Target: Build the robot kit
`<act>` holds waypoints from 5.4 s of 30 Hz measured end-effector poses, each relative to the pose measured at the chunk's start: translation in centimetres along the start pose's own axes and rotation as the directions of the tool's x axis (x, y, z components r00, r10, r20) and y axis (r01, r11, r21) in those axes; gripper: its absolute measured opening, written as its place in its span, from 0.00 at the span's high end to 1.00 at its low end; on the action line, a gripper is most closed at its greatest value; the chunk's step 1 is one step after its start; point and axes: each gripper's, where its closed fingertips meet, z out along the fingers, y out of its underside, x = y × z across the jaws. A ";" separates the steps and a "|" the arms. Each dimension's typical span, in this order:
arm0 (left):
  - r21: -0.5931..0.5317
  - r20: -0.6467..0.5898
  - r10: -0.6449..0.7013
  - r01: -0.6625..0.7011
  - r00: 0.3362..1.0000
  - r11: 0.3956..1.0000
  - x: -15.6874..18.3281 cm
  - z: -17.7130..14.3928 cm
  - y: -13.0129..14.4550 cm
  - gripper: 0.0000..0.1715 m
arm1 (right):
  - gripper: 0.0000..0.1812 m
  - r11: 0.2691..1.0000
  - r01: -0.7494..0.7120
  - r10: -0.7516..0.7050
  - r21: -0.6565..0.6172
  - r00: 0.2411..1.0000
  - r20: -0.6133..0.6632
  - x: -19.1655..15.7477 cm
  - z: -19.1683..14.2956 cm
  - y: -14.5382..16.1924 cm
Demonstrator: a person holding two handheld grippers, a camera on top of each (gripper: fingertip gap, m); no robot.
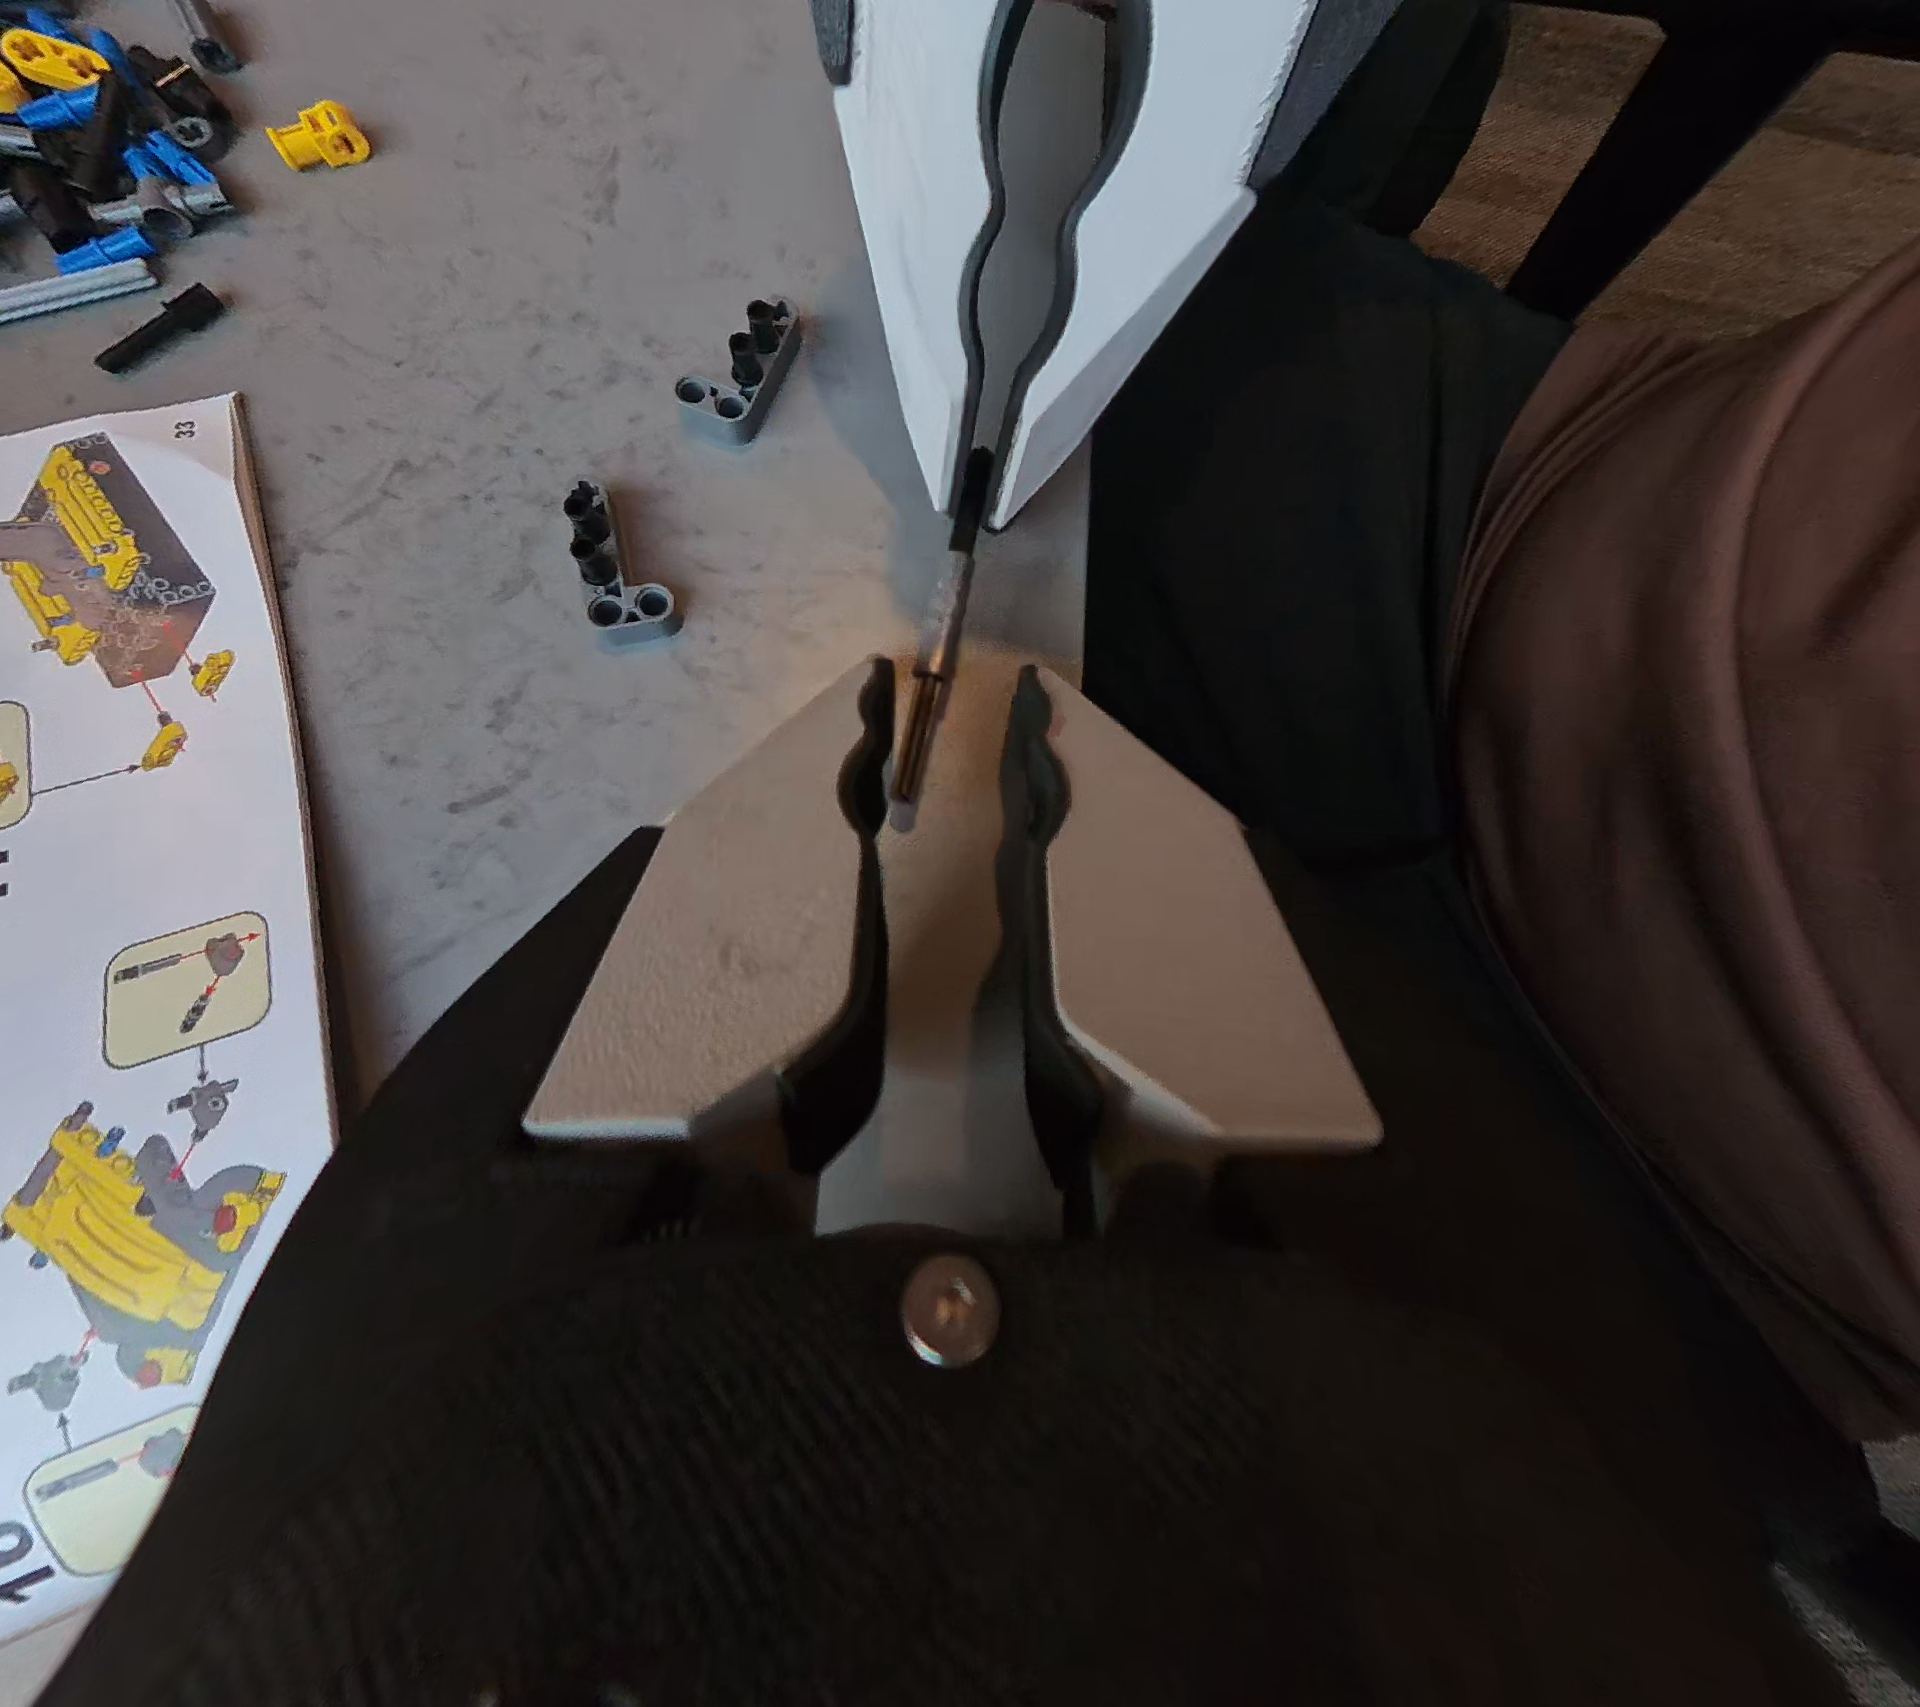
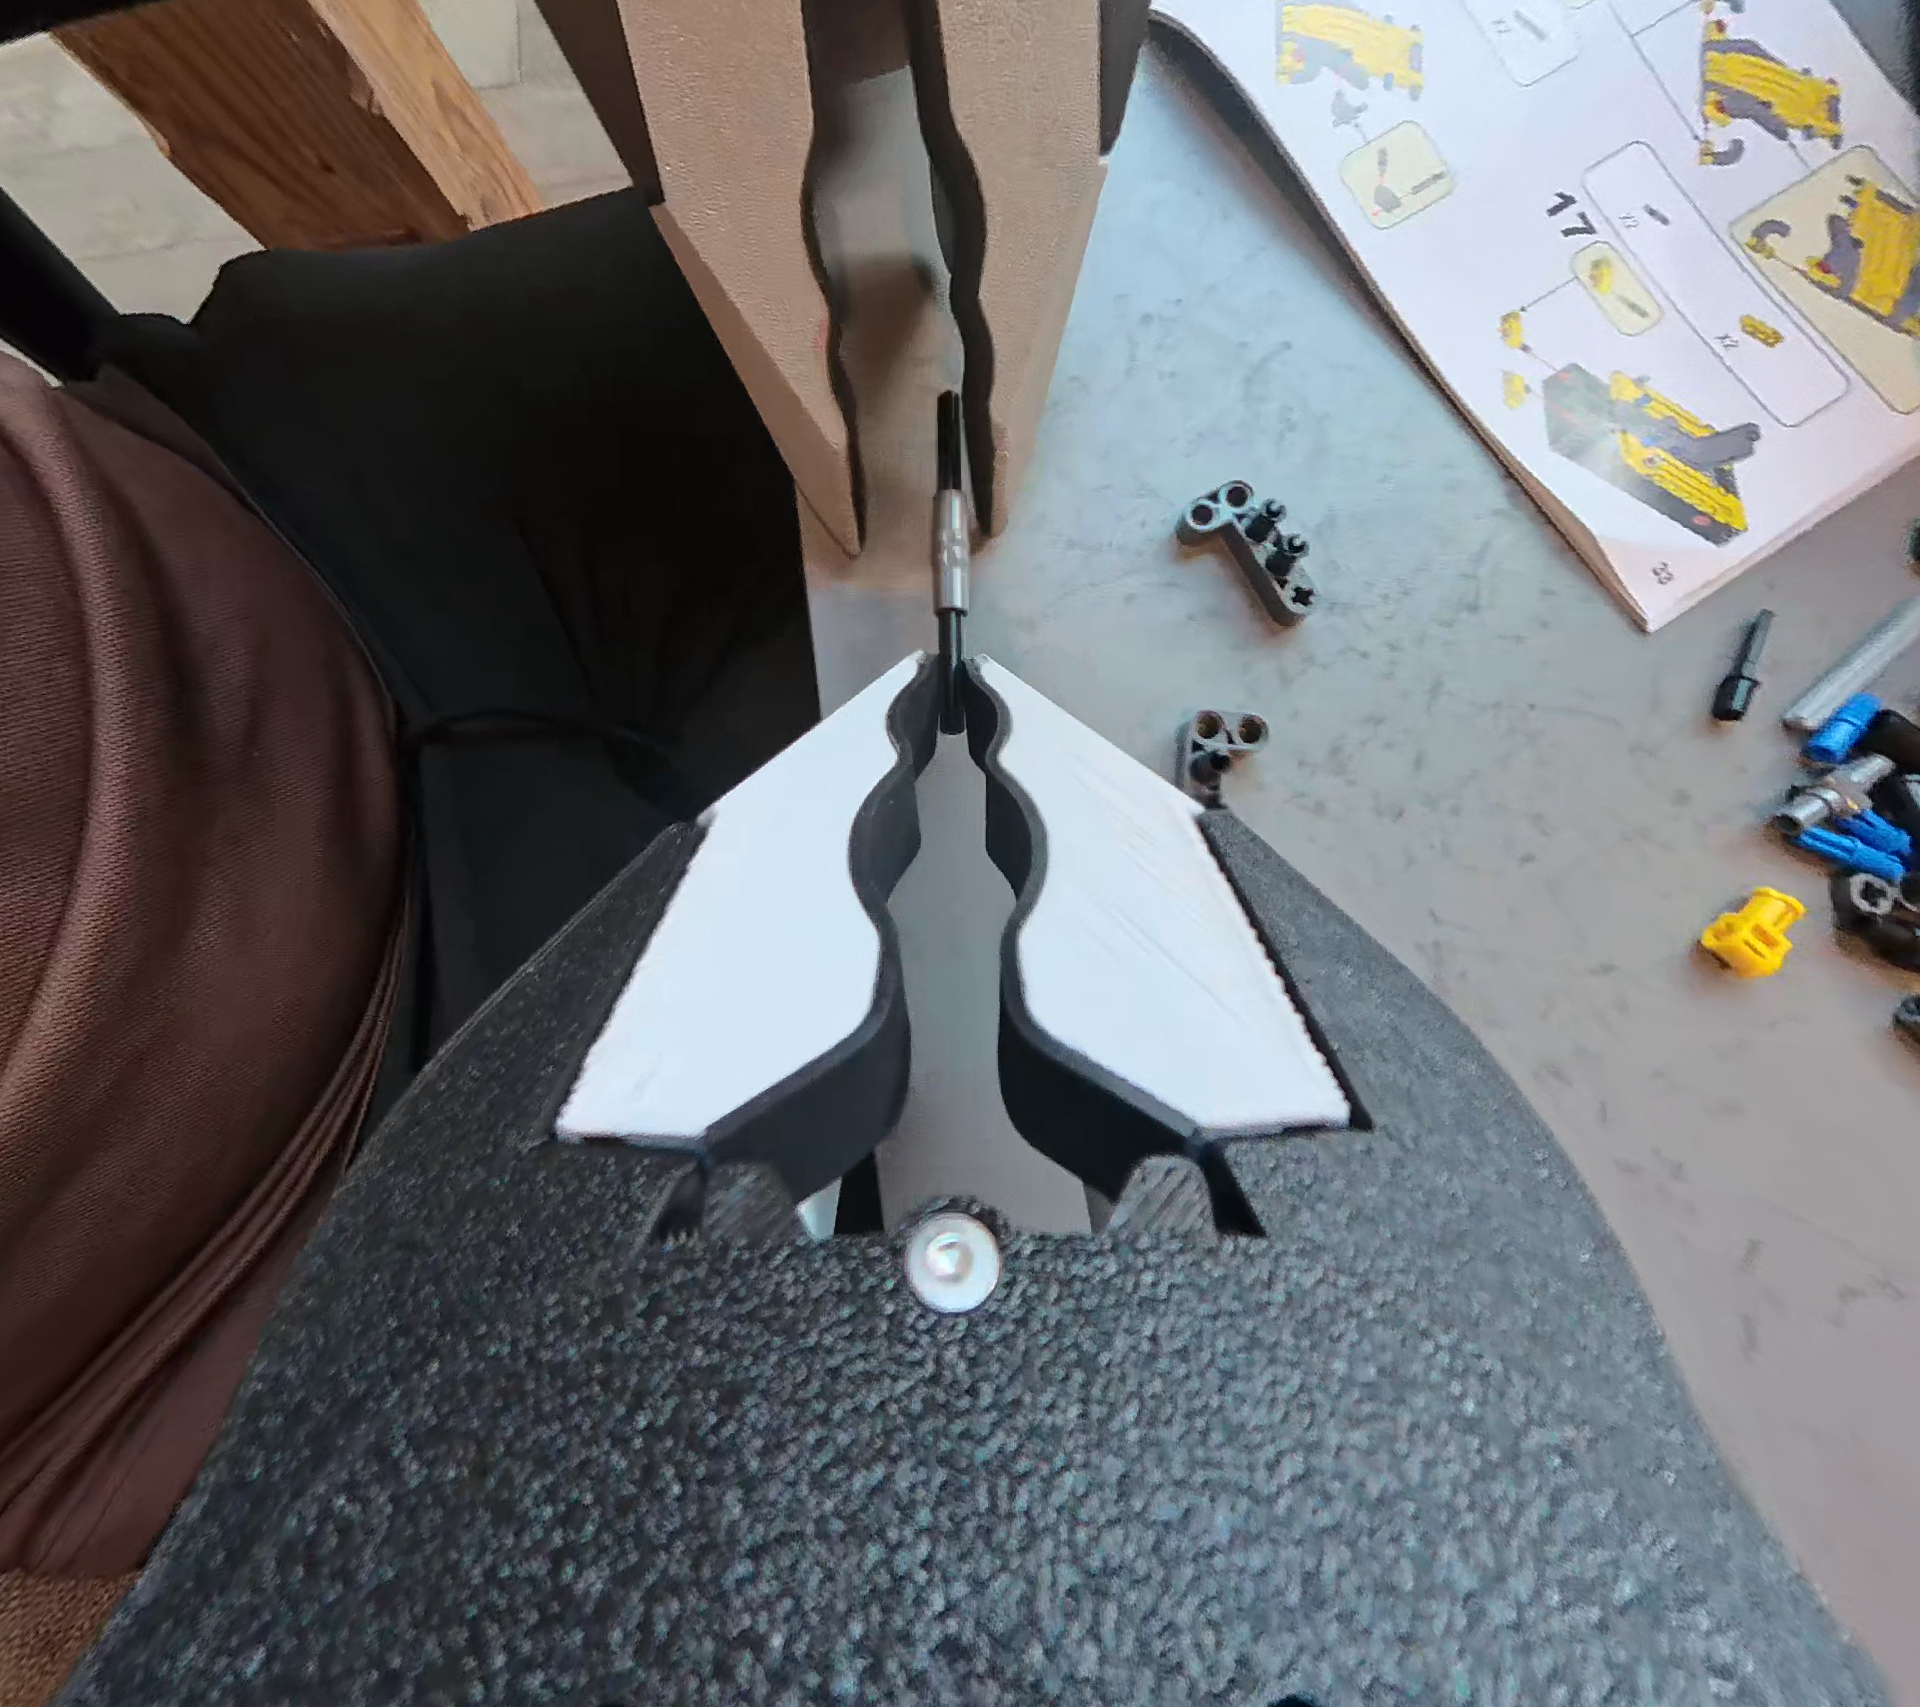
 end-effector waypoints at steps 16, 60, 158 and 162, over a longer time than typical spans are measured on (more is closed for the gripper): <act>0.009 0.028 -0.031 0.030 0.999 0.999 -0.6 -0.1 -0.1 0.84 | 0.98 0.968 -0.229 0.244 0.099 0.951 -0.188 6.7 -6.3 3.4; -0.038 0.396 0.062 -0.051 0.916 0.998 -3.9 0.8 -1.1 1.00 | 0.82 0.959 0.032 0.090 0.282 0.908 -0.410 8.1 -3.8 -1.6; -0.022 0.370 0.025 -0.018 0.929 1.000 -3.8 0.7 -1.0 1.00 | 0.87 0.981 -0.128 0.174 0.147 0.914 -0.366 8.7 -6.2 3.0; -0.021 0.367 0.021 -0.015 0.930 1.000 -3.9 0.7 -1.0 1.00 | 0.89 0.989 -0.124 0.145 0.084 0.936 -0.321 7.9 -4.9 3.7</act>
